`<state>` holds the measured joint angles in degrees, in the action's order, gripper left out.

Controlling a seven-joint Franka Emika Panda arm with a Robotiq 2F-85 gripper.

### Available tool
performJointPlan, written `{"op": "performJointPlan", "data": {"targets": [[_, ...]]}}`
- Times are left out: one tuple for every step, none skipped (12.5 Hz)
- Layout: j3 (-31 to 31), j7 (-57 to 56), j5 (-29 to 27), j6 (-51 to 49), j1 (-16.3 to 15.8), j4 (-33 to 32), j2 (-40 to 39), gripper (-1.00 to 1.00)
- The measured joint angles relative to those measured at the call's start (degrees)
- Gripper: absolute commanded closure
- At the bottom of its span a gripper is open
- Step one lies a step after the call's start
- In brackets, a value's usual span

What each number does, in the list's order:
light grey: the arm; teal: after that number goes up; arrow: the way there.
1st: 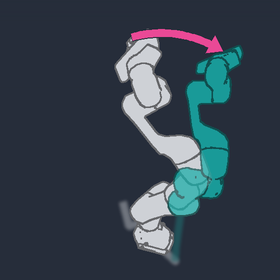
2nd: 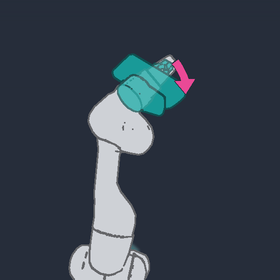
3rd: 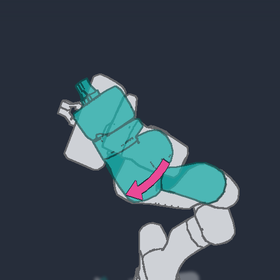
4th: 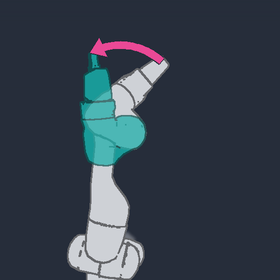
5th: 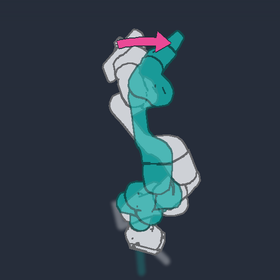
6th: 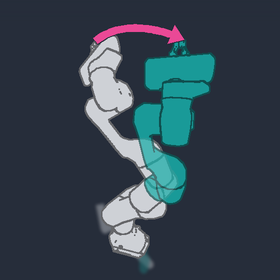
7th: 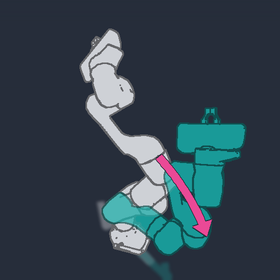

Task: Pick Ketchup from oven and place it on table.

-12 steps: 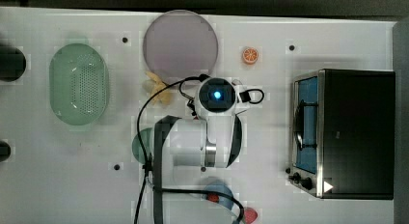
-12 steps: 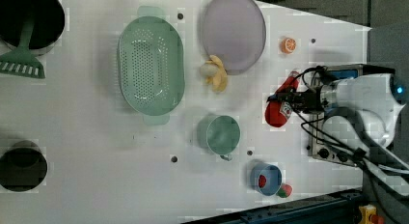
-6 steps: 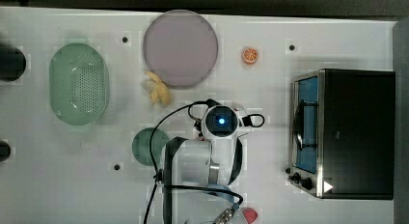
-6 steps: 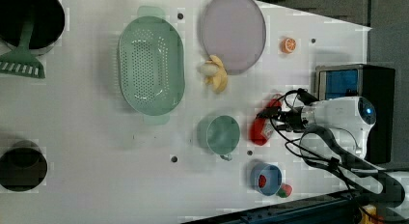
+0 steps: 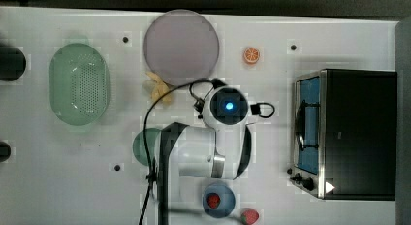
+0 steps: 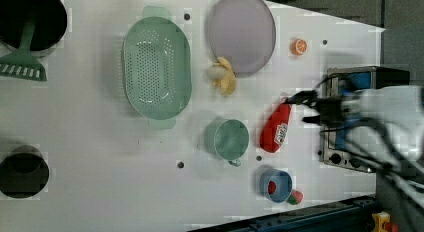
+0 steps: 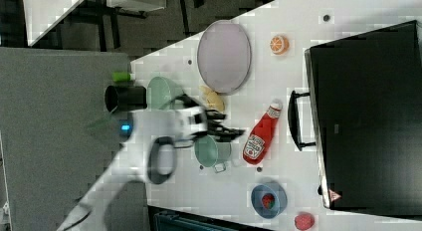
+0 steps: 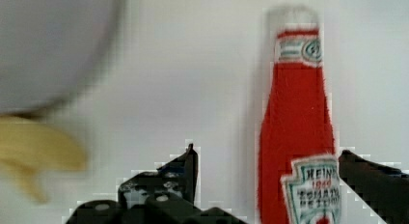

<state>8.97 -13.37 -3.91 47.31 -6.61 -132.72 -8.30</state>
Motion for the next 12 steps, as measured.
{"op": "performJointPlan", "data": {"targets": [[0.2,2.0,-0.1,-6.4,0.0,3.4,4.0,-1.0],[0.2,4.0,0.0,-12.4,0.3,8.1,6.9,-1.0],[0.7,5.6,0.3,-17.2,0.1,12.9,9.6,-1.0],[0.9,6.3,0.3,-22.1,0.2,18.0,11.6,-1.0],[0.9,7.0,1.9,-26.6,0.3,23.6,12.8,-1.0],[1.5,8.2,4.1,-32.9,-0.1,28.9,13.4,-1.0],[2.3,9.4,5.1,-38.0,-0.5,34.0,13.4,-1.0],[2.2,9.8,5.2,-41.9,0.2,37.9,13.2,-1.0],[2.5,10.8,3.9,-44.0,0.7,39.7,13.3,-1.0],[3.2,11.3,3.9,-46.5,0.6,41.1,13.2,-1.0],[3.5,11.3,4.0,-48.5,0.9,41.6,13.1,-1.0],[3.3,11.4,4.5,-48.8,1.4,41.7,12.6,-1.0]]}}
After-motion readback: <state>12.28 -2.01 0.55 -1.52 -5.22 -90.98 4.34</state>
